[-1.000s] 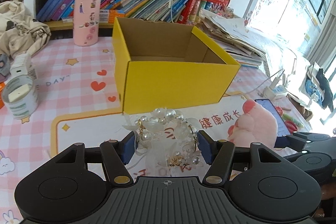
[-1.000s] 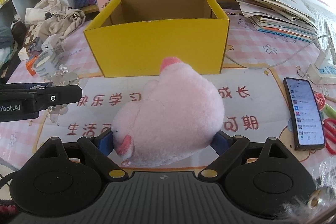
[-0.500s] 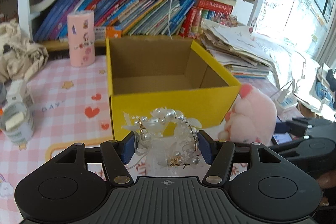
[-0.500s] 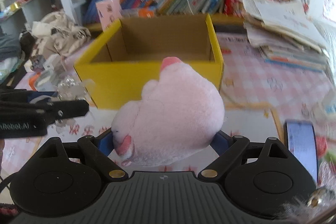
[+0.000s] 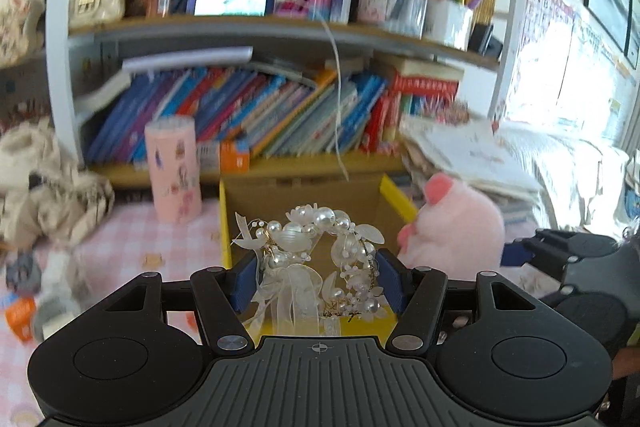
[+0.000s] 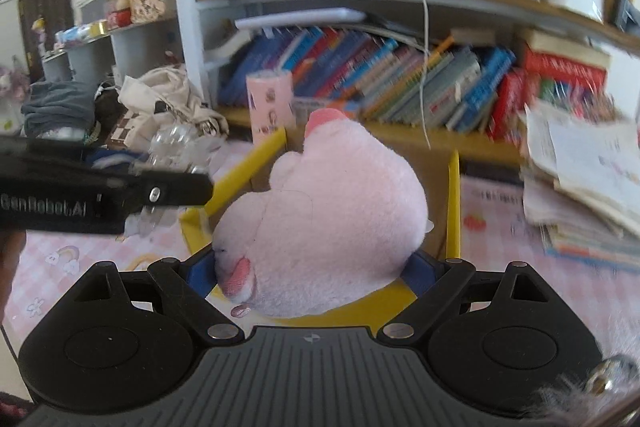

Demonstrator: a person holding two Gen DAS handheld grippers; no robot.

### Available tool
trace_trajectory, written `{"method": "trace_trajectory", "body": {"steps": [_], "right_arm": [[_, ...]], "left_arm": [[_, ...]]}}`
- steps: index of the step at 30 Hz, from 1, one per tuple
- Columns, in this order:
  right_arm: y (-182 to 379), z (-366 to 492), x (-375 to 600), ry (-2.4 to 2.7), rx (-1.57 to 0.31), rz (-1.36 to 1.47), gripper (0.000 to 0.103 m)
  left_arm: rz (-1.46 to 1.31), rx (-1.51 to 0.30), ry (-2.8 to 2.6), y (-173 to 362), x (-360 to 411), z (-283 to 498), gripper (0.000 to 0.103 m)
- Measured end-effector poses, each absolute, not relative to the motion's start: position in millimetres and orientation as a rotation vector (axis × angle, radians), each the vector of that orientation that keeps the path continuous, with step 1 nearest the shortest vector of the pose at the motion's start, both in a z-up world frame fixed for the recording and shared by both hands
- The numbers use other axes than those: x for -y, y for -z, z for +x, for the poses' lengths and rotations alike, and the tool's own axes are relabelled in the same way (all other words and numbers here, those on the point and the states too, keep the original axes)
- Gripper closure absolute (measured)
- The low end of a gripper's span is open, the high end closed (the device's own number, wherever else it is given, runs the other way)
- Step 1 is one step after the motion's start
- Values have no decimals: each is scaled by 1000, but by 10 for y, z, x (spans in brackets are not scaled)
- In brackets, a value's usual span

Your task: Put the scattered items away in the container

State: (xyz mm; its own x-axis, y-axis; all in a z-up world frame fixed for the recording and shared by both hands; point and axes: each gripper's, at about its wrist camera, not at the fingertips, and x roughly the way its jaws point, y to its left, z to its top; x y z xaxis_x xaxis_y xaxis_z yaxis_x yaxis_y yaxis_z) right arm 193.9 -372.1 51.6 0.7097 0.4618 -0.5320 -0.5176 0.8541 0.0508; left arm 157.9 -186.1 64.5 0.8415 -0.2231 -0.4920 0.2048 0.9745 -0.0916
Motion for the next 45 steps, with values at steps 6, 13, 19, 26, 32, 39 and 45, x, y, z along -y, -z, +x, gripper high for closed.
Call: {"method": "trace_trajectory", "body": {"steps": [6, 13, 19, 26, 32, 39, 45], "right_arm": [[-636, 2363, 3698, -572, -516, -157, 13], [-597, 2937, 3607, -598, -527, -265, 13], [-263, 3394, 3438, -641, -638, -432, 12], [163, 3631, 3145, -749, -737, -717, 12], [336, 3735, 3031, -808, -781, -866, 12], [413, 3800, 2963, -843, -824, -921, 11], [406, 3797, 2958, -848, -837, -922, 9]], "left_arm": [[19, -468, 221, -809, 1982, 1962, 42], [42, -506, 205, -725, 2024, 2470, 42], [96, -624, 173, -311, 2075, 2937, 42], [198, -744, 186, 115, 2210, 3242, 41], [213, -839, 195, 268, 2181, 3381, 40], [238, -904, 184, 318, 2199, 3438, 35], [258, -907, 172, 315, 2210, 3439, 32]]}}
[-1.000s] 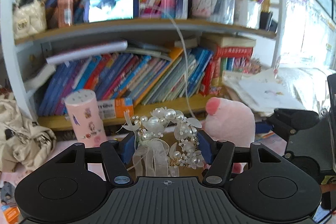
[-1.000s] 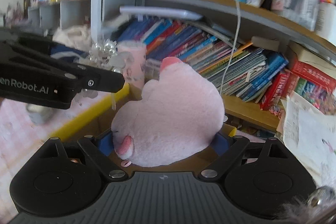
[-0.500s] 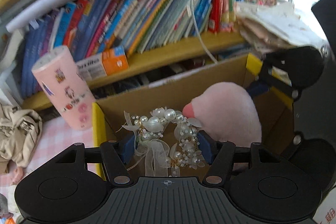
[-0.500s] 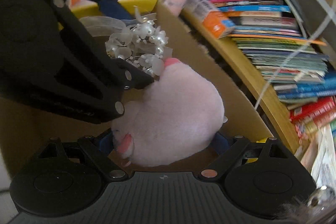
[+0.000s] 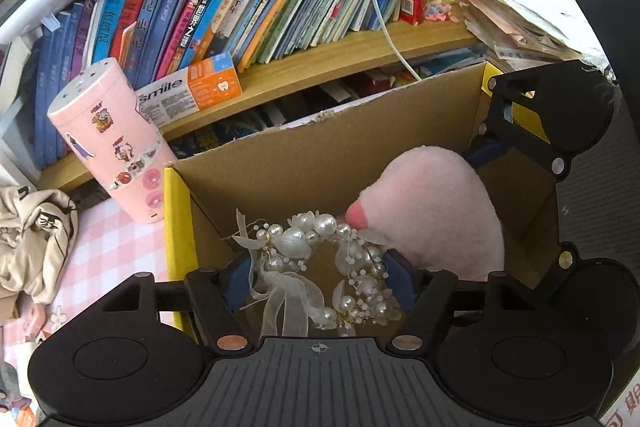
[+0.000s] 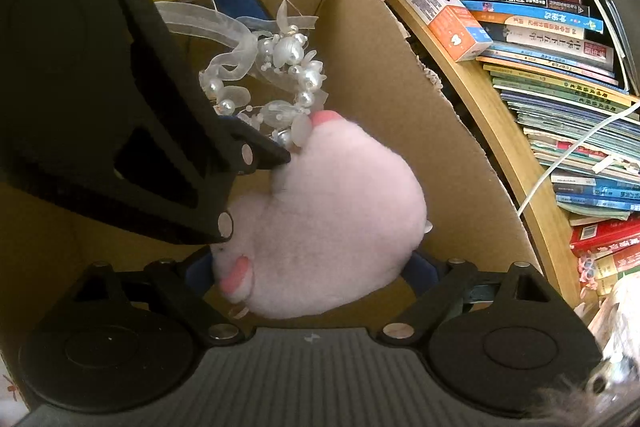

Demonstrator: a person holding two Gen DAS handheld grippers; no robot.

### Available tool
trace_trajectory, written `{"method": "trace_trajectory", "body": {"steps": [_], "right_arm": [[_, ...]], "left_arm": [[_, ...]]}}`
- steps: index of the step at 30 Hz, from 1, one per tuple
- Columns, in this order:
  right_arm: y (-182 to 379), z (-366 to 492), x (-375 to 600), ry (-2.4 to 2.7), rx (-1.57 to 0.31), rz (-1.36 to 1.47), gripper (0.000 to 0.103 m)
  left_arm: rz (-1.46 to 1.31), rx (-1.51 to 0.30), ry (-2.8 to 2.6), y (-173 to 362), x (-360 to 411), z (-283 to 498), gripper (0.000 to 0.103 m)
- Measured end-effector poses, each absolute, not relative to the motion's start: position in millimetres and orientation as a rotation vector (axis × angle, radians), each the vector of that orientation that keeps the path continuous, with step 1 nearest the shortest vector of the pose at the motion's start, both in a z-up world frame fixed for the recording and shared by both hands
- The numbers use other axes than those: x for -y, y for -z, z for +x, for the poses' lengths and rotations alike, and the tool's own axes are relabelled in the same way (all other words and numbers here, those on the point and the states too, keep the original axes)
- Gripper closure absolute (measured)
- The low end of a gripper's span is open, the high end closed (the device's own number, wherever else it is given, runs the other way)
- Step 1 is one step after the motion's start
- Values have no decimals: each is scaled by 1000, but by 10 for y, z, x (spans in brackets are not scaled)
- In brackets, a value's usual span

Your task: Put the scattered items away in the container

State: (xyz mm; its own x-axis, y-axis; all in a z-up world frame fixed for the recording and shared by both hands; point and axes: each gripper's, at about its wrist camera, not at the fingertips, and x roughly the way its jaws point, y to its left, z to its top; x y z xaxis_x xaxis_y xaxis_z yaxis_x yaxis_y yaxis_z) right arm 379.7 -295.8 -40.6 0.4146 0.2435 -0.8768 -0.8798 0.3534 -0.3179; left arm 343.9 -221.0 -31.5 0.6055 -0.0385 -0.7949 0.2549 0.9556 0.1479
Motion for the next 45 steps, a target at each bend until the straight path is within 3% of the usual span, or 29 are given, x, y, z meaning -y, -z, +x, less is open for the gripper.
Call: {"method": "trace_trajectory", "body": {"steps": [6, 27, 45], "right_arm": [[398, 3766, 2946, -854, -826, -928, 4], [-276, 3217, 3317, -759, -679, -727, 4], [-689, 2283, 3611, -476, -582, -309, 4]], "left_arm": [[288, -899, 190, 309, 2242, 3384, 24], [302, -685, 216, -296, 2081, 2659, 16], [159, -537, 225, -649, 1487, 1714, 11]]}}
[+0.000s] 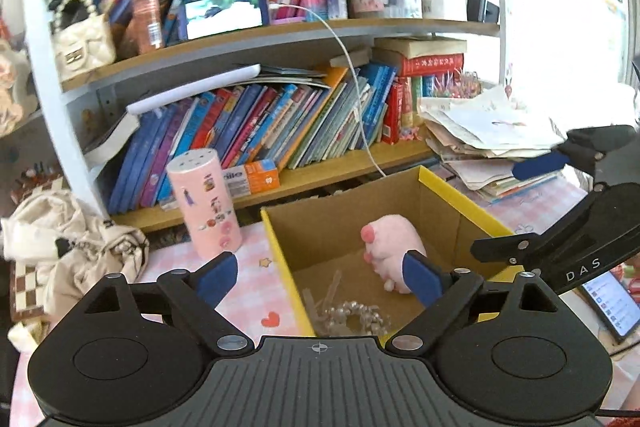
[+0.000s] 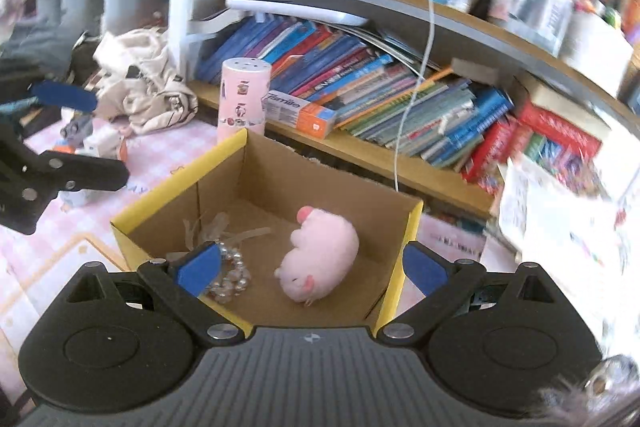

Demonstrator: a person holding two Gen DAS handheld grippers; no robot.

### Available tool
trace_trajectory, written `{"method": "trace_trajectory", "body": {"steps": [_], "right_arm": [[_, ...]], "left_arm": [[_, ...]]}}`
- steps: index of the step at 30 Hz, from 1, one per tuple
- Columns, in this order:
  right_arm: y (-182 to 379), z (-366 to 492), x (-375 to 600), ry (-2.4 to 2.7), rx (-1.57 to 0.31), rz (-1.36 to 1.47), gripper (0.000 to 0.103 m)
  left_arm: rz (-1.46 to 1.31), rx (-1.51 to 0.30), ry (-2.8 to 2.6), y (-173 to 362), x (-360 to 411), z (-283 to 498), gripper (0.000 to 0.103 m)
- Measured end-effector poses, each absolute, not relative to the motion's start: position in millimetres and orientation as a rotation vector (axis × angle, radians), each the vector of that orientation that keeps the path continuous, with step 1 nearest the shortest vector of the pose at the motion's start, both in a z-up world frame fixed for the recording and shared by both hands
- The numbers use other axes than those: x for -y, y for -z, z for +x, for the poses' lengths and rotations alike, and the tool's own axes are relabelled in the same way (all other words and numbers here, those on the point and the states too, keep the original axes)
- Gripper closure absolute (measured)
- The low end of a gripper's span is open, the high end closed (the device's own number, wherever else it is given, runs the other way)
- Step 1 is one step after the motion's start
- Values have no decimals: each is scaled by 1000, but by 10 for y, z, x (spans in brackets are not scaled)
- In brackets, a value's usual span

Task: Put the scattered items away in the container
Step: 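Raise both tools up and out of the yellow box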

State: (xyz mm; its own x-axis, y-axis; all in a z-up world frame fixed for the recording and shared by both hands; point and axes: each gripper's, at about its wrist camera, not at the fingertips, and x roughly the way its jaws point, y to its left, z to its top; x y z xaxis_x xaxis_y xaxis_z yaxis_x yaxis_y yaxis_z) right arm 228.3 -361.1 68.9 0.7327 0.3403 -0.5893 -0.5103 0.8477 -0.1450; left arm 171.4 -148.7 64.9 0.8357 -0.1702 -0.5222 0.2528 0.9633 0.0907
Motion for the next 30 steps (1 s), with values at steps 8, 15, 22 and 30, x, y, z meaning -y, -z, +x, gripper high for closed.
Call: {"method": "trace_trajectory", "body": {"steps": [8, 15, 22, 30], "right_arm": [[-609, 1831, 3486, -374, -614, -164, 4], [-415, 1484, 3312, -293, -679, -57, 4], [-103, 1094, 3142, -224, -776, 96, 4], [-72, 902, 2794, -255, -802, 26, 4]], "left_arm": [[145, -553, 249, -543, 1238, 1356, 11], [100, -573, 205, -413, 1004, 1034, 10], [47, -648, 104, -162, 738, 715, 10], [56, -671, 83, -108, 558, 521, 9]]}}
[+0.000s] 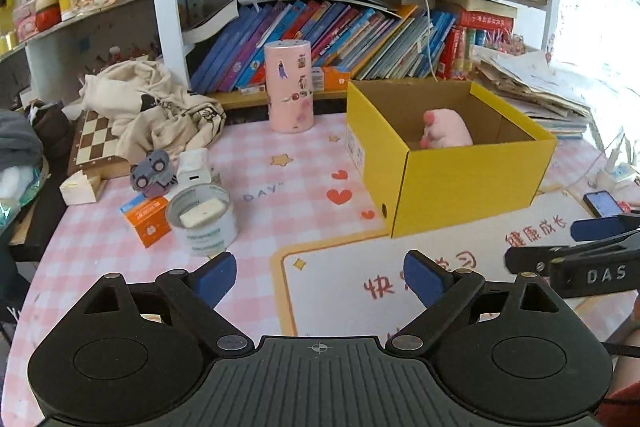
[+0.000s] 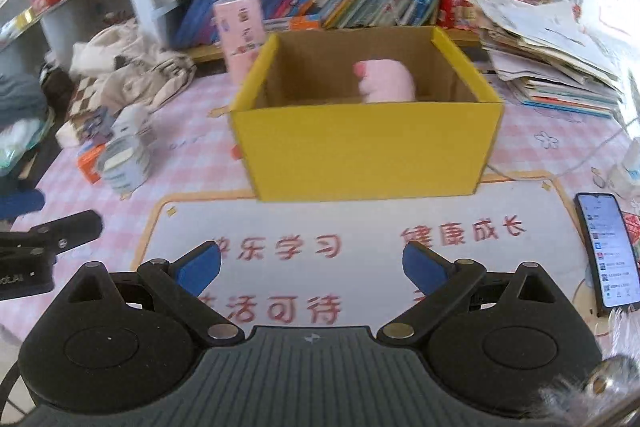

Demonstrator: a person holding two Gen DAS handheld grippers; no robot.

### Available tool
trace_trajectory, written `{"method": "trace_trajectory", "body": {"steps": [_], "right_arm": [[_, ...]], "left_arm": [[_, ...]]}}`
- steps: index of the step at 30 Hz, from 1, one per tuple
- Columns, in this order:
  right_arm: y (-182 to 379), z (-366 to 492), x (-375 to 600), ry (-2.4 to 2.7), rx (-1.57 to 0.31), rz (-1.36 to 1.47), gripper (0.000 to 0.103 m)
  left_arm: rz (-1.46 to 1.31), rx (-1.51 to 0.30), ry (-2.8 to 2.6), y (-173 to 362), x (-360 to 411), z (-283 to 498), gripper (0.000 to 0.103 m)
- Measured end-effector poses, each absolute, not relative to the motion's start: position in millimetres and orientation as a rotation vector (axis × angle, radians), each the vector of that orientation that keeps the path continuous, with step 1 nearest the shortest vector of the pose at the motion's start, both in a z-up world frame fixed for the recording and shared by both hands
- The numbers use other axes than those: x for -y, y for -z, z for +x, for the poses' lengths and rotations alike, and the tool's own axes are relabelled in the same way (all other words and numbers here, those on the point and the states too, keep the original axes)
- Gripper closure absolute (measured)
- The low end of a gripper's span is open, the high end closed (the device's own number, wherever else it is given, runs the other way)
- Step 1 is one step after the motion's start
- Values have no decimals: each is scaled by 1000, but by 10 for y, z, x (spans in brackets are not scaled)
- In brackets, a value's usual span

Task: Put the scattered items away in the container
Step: 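Raise both tools up and out of the yellow box, then move the right tool toward the clear tape roll while the left tool follows toward the white block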

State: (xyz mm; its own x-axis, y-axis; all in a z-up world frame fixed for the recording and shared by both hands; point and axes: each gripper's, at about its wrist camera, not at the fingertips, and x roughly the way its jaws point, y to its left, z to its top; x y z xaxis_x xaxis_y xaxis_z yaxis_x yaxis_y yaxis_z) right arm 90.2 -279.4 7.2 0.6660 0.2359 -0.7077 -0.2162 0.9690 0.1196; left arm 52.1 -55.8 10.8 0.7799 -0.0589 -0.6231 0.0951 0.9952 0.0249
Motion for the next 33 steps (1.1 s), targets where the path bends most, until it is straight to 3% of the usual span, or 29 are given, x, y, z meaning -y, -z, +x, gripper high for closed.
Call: {"method": "trace_trajectory", "body": {"steps": [33], "right_arm": [[14, 684, 1762, -426, -836, -124, 4]], "left_arm": [[-22, -717, -57, 7, -282, 164, 4]]}}
